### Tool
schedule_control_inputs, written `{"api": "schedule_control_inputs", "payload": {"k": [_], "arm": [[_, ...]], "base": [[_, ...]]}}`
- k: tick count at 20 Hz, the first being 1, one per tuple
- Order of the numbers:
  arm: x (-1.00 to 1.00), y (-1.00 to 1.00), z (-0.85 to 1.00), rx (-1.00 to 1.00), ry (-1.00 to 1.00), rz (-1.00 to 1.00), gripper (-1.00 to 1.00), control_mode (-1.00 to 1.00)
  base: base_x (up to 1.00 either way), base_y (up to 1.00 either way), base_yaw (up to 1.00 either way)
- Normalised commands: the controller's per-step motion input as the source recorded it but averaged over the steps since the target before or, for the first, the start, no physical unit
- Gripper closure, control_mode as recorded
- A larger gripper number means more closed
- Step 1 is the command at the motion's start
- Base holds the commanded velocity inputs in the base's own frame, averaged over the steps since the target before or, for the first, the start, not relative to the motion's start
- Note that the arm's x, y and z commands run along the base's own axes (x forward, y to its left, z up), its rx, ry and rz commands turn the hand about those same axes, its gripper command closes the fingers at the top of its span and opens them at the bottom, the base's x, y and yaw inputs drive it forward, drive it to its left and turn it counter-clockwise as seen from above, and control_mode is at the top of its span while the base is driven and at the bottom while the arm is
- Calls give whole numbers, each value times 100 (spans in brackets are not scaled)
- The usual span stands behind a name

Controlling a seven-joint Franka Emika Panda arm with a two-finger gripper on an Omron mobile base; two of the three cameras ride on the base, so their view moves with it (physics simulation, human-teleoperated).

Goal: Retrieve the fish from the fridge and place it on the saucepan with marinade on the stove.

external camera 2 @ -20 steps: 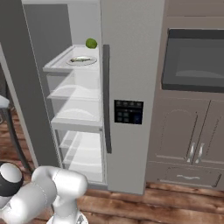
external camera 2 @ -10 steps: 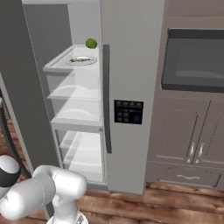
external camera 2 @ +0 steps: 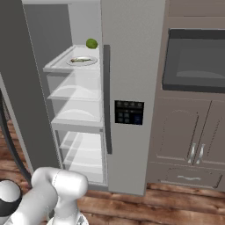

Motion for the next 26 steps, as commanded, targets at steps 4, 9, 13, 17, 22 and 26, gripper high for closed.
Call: {"api": "schedule_control_inputs", "payload": {"k": [4,9,13,17,22,26], "arm": [[-26,-99,0,15,-20,17,-100,-100],[-6,-100,0,18,-12,24,-100,-100],[-23,-99,0,16,-12,32,-100,-100],[-6,-88,0,18,-3,44,-100,-100],[-1,-66,-5,13,0,48,-100,-100],[0,-70,-10,10,-8,45,-100,-100]], "base": [[0,0,0],[0,0,0],[0,0,0],[0,0,0],[0,0,0],[0,0,0]]}}
